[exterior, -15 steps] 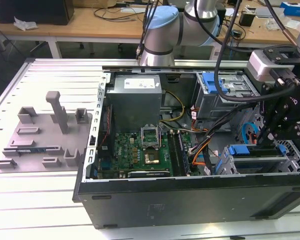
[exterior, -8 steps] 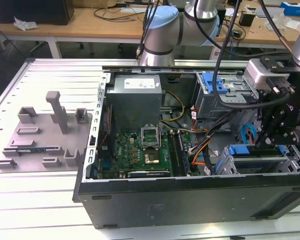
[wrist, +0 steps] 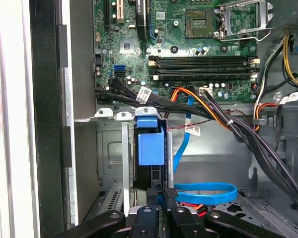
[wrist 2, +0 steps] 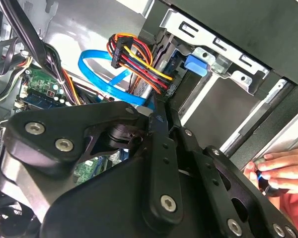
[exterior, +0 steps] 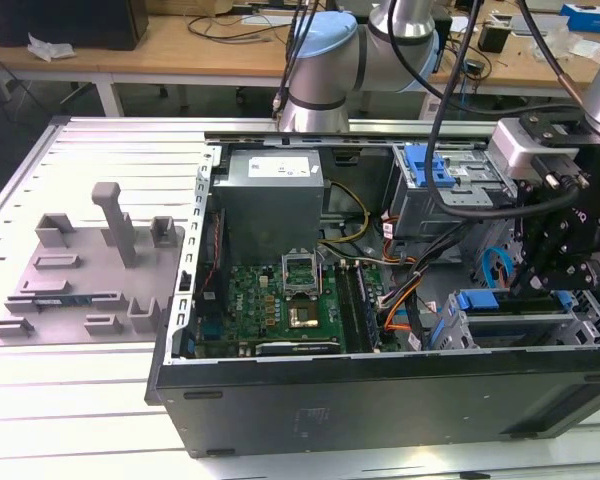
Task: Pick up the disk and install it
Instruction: 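Insert the second disk wire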
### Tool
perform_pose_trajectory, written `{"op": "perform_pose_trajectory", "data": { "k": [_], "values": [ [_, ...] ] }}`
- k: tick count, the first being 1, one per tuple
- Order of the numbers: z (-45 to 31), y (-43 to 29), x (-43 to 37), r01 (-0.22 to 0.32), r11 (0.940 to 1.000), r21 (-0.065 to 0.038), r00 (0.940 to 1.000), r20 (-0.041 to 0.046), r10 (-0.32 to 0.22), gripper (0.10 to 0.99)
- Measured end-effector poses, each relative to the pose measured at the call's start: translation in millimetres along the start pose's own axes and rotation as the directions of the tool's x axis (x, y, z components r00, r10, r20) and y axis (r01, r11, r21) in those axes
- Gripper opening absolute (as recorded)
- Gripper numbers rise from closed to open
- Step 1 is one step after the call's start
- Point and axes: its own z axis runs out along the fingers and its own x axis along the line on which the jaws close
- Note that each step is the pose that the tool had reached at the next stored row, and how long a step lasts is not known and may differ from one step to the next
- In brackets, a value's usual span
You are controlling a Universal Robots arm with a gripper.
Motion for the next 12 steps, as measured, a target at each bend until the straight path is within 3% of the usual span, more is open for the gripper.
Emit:
{"op": "perform_pose_trajectory", "data": {
  "k": [2,4,12],
  "values": [
    [0.0,0.0,0.0,0.000,1.0000,0.000,1.0000,0.0007,0.000,0.173],
    [-3.3,-0.1,0.1,0.000,1.0000,0.000,1.0000,0.0001,0.000,0.298],
    [-24.3,1.2,0.1,0.000,1.0000,0.002,1.0000,-0.0021,0.000,0.298]
  ]
}}
